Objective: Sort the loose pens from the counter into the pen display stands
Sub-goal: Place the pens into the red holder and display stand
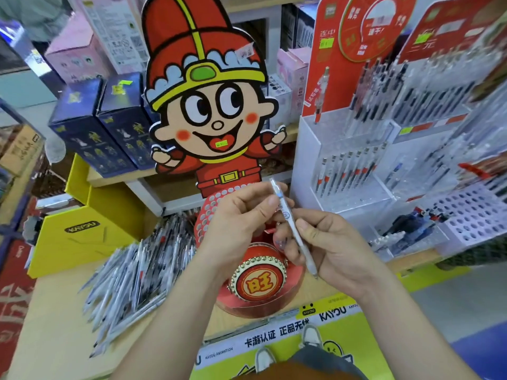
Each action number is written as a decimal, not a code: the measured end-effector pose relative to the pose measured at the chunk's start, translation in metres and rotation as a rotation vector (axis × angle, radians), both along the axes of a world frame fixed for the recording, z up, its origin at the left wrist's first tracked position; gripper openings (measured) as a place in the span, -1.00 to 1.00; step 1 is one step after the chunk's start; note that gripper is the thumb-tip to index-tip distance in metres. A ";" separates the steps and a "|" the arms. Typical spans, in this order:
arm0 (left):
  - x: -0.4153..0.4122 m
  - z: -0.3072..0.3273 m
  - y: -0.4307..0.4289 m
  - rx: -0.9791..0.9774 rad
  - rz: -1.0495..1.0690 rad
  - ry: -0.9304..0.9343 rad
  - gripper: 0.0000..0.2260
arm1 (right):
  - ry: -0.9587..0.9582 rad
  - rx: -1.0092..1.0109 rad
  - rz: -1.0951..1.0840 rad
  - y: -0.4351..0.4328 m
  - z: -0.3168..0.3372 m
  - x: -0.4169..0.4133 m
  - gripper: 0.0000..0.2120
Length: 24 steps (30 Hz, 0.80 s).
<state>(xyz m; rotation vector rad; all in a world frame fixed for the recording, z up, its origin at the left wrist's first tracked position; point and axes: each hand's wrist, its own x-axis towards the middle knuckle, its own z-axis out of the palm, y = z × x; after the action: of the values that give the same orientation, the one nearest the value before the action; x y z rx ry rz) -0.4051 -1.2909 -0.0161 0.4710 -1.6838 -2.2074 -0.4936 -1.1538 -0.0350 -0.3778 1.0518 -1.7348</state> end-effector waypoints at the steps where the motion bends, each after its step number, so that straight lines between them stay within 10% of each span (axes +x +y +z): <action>1: -0.002 -0.003 0.000 0.007 0.009 0.006 -0.87 | 0.013 0.005 -0.009 0.002 0.001 0.001 -0.75; 24: -0.133 0.013 0.102 -0.305 0.169 0.058 -0.78 | 0.678 0.279 -0.232 0.110 0.012 -0.115 -0.77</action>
<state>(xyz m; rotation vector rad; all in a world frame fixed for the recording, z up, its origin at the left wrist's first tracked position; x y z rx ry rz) -0.5383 -1.1891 -0.0027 0.4456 -1.8353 -1.7900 -0.6085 -1.0440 -0.0235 -0.7134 1.8619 -1.6579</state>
